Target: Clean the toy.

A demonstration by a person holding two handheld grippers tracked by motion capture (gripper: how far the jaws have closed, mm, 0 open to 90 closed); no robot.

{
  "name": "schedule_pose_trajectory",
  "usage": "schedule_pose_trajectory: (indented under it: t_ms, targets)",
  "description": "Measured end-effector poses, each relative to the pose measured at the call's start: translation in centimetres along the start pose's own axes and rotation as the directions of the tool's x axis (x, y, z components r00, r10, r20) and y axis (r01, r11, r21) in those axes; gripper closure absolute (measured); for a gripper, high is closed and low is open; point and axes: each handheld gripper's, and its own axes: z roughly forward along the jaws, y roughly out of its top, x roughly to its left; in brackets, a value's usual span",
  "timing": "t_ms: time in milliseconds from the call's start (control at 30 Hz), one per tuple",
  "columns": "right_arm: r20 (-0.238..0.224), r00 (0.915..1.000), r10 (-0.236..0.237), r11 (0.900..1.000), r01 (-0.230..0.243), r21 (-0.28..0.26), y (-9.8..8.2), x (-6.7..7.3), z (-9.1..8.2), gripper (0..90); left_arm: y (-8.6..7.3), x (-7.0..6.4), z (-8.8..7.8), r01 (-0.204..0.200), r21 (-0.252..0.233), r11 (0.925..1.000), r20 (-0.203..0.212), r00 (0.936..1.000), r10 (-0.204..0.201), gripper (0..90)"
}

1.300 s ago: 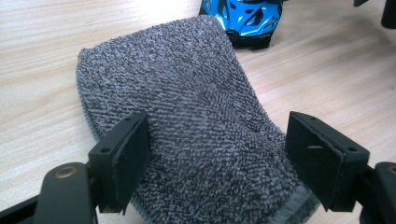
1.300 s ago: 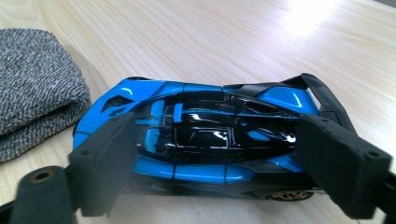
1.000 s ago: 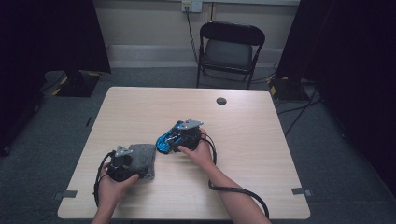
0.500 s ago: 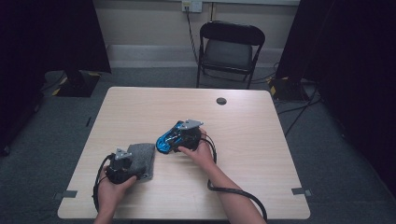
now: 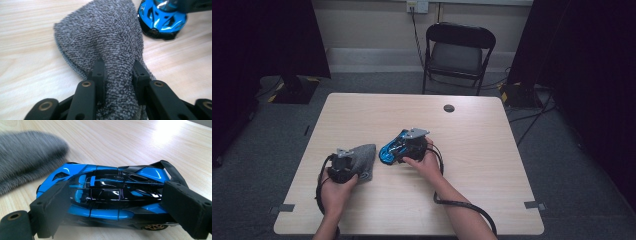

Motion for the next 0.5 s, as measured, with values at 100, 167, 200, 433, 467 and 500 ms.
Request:
schedule_pose_trajectory:
  t_ms: [100,167,200,433,467,500]
  targets:
    - [0.0,1.0,0.0,1.0,0.0,0.001,0.0,0.0,0.0,8.5,0.5,-1.5,0.2,-0.042,0.04,0.9983,0.054,0.9978,0.04,71.7]
    - [0.0,1.0,0.0,1.0,0.0,0.0,0.0,0.0,0.0,8.5,0.7,-2.3,0.2,-0.067,0.072,0.9951,0.094,0.9937,0.06,72.3]
    - [0.0,1.0,0.0,1.0,0.0,0.001,0.0,0.0,0.0,8.5,0.7,-2.6,0.2,-0.064,0.077,0.995,0.097,0.9937,0.056,72.4]
    - [0.0,1.0,0.0,1.0,0.0,0.0,0.0,0.0,0.0,8.5,0.5,-2.8,-0.1,-0.036,0.091,0.9952,0.165,0.986,0.021,72.7]
    - [0.0,1.0,-0.001,1.0,0.001,0.0,0.0,0.0,0.0,8.5,0.4,-2.9,-0.1,-0.038,0.098,0.9944,0.175,0.9843,0.02,72.7]
    - [-0.001,1.0,-0.001,1.0,0.001,0.001,0.0,0.0,0.0,8.5,0.4,-3.0,-0.2,-0.037,0.1,0.9943,0.182,0.9831,0.018,72.7]
